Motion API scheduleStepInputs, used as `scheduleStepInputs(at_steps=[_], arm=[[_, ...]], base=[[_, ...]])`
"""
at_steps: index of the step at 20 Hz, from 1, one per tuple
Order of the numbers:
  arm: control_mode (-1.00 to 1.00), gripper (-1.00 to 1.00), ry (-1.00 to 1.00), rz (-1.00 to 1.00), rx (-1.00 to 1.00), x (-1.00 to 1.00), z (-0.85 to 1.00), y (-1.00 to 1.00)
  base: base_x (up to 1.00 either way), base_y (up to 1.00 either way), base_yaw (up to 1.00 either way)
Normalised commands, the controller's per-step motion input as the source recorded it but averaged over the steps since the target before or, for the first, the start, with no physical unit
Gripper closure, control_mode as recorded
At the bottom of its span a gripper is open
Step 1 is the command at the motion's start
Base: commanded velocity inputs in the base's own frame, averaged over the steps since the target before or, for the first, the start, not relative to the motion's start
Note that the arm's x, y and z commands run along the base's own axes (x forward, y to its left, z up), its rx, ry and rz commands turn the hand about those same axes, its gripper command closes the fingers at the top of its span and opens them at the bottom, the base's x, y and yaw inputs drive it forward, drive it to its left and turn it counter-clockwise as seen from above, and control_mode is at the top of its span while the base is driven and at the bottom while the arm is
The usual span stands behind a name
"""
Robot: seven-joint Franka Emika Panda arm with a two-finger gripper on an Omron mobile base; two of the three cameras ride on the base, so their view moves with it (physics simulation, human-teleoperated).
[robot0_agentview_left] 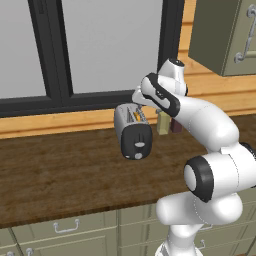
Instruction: Start the toaster. Once the lever pops up, take the bread to the plate on the dining counter.
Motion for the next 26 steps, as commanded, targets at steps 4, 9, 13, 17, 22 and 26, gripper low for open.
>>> scheduleStepInputs(at_steps=[4,9,13,17,22,26], arm=[[-1.00,-1.00,0.00,0.00,0.00,0.00,0.00,0.00],[-1.00,-1.00,0.00,0.00,0.00,0.00,0.00,0.00],[-1.00,-1.00,0.00,0.00,0.00,0.00,0.00,0.00],[-1.00,-1.00,0.00,0.00,0.00,0.00,0.00,0.00],[-1.00,-1.00,0.00,0.00,0.00,0.00,0.00,0.00],[-1.00,-1.00,0.00,0.00,0.00,0.00,0.00,0.00]], base=[[0.00,0.00,0.00],[0.00,0.00,0.00],[0.00,0.00,0.00],[0.00,0.00,0.00],[0.00,0.00,0.00],[0.00,0.00,0.00]])
